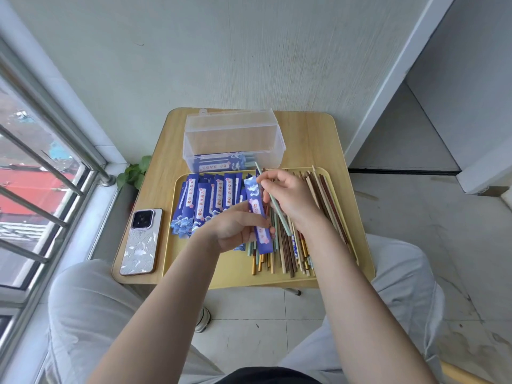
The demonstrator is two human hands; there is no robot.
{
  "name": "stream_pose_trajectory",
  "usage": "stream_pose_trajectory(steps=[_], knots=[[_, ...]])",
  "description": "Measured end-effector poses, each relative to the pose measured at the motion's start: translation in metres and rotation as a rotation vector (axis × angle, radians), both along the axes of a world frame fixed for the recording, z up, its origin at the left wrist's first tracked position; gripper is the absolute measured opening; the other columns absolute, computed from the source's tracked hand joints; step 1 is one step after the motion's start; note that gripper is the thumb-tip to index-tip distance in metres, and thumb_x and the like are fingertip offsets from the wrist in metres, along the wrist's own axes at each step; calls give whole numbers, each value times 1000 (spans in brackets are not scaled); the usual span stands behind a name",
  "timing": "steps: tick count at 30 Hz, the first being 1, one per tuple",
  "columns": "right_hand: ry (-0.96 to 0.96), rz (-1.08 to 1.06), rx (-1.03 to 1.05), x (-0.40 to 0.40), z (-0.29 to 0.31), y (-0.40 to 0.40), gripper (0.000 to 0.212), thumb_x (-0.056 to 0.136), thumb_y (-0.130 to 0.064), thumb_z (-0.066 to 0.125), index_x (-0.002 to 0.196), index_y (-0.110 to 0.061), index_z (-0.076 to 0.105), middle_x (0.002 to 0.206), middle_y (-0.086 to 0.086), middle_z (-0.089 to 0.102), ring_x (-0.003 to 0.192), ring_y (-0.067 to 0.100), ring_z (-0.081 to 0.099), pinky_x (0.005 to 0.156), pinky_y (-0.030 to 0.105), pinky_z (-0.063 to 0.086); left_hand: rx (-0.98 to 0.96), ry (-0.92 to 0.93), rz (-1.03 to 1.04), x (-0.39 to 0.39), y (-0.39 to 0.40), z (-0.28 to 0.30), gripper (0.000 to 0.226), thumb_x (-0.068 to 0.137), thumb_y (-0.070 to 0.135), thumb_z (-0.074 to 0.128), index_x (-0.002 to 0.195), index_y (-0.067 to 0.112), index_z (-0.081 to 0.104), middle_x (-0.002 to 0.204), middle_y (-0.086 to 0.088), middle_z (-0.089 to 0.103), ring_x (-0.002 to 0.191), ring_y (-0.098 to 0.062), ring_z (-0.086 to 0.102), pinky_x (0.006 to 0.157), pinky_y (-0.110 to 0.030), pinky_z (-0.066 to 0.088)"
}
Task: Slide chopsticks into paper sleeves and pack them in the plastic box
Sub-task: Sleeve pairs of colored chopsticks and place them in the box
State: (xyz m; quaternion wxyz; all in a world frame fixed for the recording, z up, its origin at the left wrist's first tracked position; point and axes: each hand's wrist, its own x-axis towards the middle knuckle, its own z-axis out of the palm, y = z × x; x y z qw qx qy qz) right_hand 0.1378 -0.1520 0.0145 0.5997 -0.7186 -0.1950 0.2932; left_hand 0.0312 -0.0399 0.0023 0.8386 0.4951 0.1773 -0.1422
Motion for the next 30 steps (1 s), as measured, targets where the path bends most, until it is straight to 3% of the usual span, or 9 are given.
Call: stream_pose_trajectory(steps=[3, 6, 8, 11, 13, 18, 25, 30], knots=[[264, 20, 215, 1, 5, -3, 20, 103, -5, 48, 103, -6, 68, 70, 10, 62, 49, 16, 49, 42, 22, 36, 30, 78, 163, 4, -4, -5, 19, 89, -10, 55, 103, 3, 56, 80, -16, 61, 69, -23, 67, 72, -37, 62], [397, -14, 386, 8, 12, -10, 24, 102, 1, 43, 108, -2, 65, 86, 15, 72, 59, 20, 64, 46, 22, 46, 157, 121, 166, 3, -3, -6, 11, 92, -3, 56, 95, 7, 59, 79, -12, 61, 64, -19, 63, 62, -29, 57], [351, -35, 409, 11, 14, -13, 17, 100, -1, 50, 107, -5, 66, 90, 13, 74, 66, 20, 68, 50, 21, 48, 283, 123, 117, 0, -3, -7, 9, 95, 15, 61, 89, 10, 57, 71, -8, 57, 57, -16, 56, 59, -28, 49], [209, -119, 345, 13, 16, -14, 13, 101, -9, 54, 101, -6, 67, 73, 4, 68, 53, 14, 56, 45, 20, 36, 228, 97, 110, 0, -6, -9, 55, 101, 58, 41, 86, 8, 59, 63, -6, 51, 51, -21, 48, 55, -30, 43], [115, -189, 308, 16, 16, -14, 18, 103, -11, 52, 98, -9, 69, 66, -4, 60, 52, 10, 46, 44, 21, 32, 162, 85, 128, 0, -8, -12, 74, 98, 69, 25, 79, 6, 58, 59, -8, 47, 48, -23, 43, 49, -29, 40], [23, -227, 222, 17, 19, -11, 21, 104, -7, 48, 93, -9, 66, 87, 5, 63, 64, 10, 56, 55, 26, 50, 267, 159, 89, 1, -7, -16, 70, 100, 67, 27, 67, 10, 49, 58, -8, 46, 45, -21, 42, 46, -26, 40], [-38, -178, 195, 16, 19, -10, 15, 103, -5, 49, 103, -14, 61, 85, 5, 62, 66, 11, 61, 59, 28, 55, 417, 160, 75, 2, -6, -22, 74, 97, 70, 27, 63, 9, 48, 58, -10, 49, 45, -22, 44, 51, -28, 41], [-177, -28, -31, 14, 19, -9, 22, 96, -5, 60, 115, -15, 59, 94, 5, 71, 77, 13, 67, 65, 30, 57, 425, 150, 68, 4, -6, -26, 72, 98, 68, 27, 63, 11, 51, 59, -10, 50, 45, -23, 44, 50, -29, 41]])
